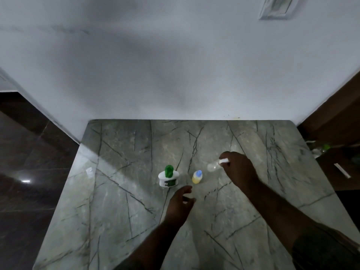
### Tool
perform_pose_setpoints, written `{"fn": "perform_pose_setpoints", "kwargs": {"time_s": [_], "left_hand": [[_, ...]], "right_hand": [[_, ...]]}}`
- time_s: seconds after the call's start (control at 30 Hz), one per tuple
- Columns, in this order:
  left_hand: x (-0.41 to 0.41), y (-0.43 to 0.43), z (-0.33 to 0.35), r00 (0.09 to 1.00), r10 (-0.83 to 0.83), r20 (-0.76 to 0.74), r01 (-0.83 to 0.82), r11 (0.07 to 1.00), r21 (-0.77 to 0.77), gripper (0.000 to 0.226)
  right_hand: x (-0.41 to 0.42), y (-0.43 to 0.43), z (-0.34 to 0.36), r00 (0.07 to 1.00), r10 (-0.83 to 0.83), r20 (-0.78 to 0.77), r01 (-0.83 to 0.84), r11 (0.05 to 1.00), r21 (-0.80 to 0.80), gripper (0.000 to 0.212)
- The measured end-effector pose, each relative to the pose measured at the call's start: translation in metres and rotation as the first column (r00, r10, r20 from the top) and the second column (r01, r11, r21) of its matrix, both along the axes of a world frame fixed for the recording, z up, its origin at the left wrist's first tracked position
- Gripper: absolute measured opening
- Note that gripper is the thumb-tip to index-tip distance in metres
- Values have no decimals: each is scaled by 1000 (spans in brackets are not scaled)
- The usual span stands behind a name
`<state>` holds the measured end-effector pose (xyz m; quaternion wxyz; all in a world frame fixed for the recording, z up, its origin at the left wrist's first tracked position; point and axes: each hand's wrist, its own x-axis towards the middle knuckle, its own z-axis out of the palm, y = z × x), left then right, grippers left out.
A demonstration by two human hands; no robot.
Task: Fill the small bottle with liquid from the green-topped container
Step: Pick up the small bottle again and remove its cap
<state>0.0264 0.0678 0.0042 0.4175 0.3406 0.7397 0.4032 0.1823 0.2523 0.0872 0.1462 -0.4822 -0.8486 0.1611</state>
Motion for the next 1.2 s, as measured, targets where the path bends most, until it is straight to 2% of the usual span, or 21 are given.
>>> {"fn": "perform_pose_setpoints", "kwargs": {"time_s": [0.1, 0.17, 0.23, 0.3, 0.4, 0.47, 0.53, 0.6, 0.7, 0.8, 0.9, 0.97, 1.0, 1.13, 1.2], "left_hand": [[3, 1, 8, 1000, 8, -12, -7, 999, 49, 66], [4, -5, 10, 1000, 5, -11, -4, 997, 71, 69], [4, -12, 9, 1000, 2, -27, 0, 996, 84, 60], [0, -20, 5, 999, -2, -34, 6, 995, 104, 40], [-6, -32, 2, 998, -39, -45, 43, 996, 81, 20], [-9, -39, 1, 996, -61, -68, 65, 996, 57, 24], [-10, -43, 1, 994, -67, -81, 72, 995, 62, 33], [-11, -45, 1, 993, -75, -92, 80, 996, 50, 36], [-14, -46, 1, 981, -136, -136, 138, 990, 5, 26], [-16, -48, 0, 967, -178, -184, 176, 984, -26, 27], [-14, -47, 0, 970, -163, -179, 158, 987, -40, 29], [-11, -45, -1, 969, -172, -178, 165, 985, -52, 31], [-11, -45, -2, 967, -179, -179, 171, 983, -60, 34], [-14, -45, -4, 968, -157, -198, 145, 987, -75, 39], [-15, -43, -5, 969, -147, -201, 134, 988, -76, 39]], "right_hand": [[-23, -21, 17, 982, 183, -37, -187, 965, -186, 6], [-36, -38, 16, 963, 270, -29, -265, 914, -308, 8], [-43, -52, 7, 939, 342, -14, -324, 874, -362, 12], [-48, -65, 1, 914, 406, -5, -372, 831, -414, 11], [-55, -79, 0, 919, 394, 1, -333, 778, -533, 25], [-59, -86, 0, 937, 345, 60, -236, 749, -619, 38], [-63, -88, -3, 940, 331, 83, -192, 714, -673, 41], [-65, -87, -4, 935, 350, 63, -225, 720, -656, 33], [-64, -81, -2, 869, 495, -2, -402, 703, -587, 9], [-63, -80, 2, 815, 578, -27, -483, 653, -583, 20], [-66, -86, -4, 924, 375, 76, -252, 746, -616, 49], [-67, -89, -8, 959, 263, 108, -125, 731, -671, 41], [-66, -90, -11, 960, 265, 94, -130, 714, -688, 32], [-61, -82, -12, 914, 405, -23, -329, 709, -624, 4], [-59, -76, -9, 858, 511, -49, -445, 693, -568, 13]]}}
